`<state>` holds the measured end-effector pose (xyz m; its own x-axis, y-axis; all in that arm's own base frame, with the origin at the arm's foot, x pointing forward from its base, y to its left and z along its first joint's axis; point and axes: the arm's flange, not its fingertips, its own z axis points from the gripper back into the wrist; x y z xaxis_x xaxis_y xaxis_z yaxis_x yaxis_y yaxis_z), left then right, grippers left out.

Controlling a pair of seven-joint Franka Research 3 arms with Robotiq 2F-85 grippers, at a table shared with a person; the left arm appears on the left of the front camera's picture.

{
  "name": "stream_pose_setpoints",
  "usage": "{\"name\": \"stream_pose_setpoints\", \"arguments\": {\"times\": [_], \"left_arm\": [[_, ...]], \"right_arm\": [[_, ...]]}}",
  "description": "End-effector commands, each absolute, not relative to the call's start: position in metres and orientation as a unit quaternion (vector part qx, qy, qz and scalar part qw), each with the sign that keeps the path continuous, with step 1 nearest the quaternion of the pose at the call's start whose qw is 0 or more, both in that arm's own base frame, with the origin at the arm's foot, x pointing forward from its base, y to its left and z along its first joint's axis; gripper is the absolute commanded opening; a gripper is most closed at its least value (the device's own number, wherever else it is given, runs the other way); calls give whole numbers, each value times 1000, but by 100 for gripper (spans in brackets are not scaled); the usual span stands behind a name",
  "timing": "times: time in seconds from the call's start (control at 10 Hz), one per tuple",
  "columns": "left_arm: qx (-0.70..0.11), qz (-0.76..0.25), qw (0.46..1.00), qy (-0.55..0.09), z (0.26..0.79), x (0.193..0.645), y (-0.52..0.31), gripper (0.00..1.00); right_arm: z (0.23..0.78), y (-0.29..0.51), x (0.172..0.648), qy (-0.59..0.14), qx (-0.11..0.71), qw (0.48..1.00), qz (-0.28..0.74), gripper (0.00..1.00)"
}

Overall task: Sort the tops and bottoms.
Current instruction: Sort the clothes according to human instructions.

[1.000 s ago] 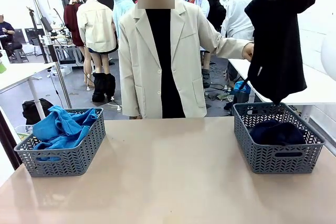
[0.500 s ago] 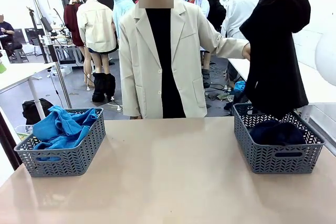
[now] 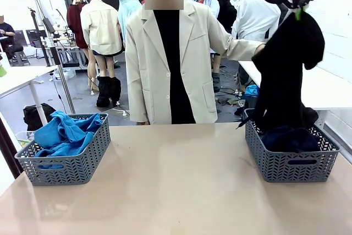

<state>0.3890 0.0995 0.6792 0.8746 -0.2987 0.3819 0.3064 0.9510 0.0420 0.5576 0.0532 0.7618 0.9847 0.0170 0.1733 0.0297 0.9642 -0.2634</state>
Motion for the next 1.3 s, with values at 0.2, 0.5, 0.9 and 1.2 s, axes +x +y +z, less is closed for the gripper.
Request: {"name": "stream_pose_setpoints", "arguments": {"times": [0.2,0.5,0.9,1.2], "left_arm": [[-11,-150,969,-198,680,389,99,100],[-11,-150,969,-198,680,389,99,100],[-11,-150,969,-198,680,389,99,100],[-11,-150,969,-198,680,389,99,100]], "right_arm": [[571,10,423,-123,-55,990,-47,0],[526,42,445,-154,-72,979,-110,0],[501,48,450,-134,-74,983,-100,0],[501,48,450,-134,-74,983,-100,0]]}}
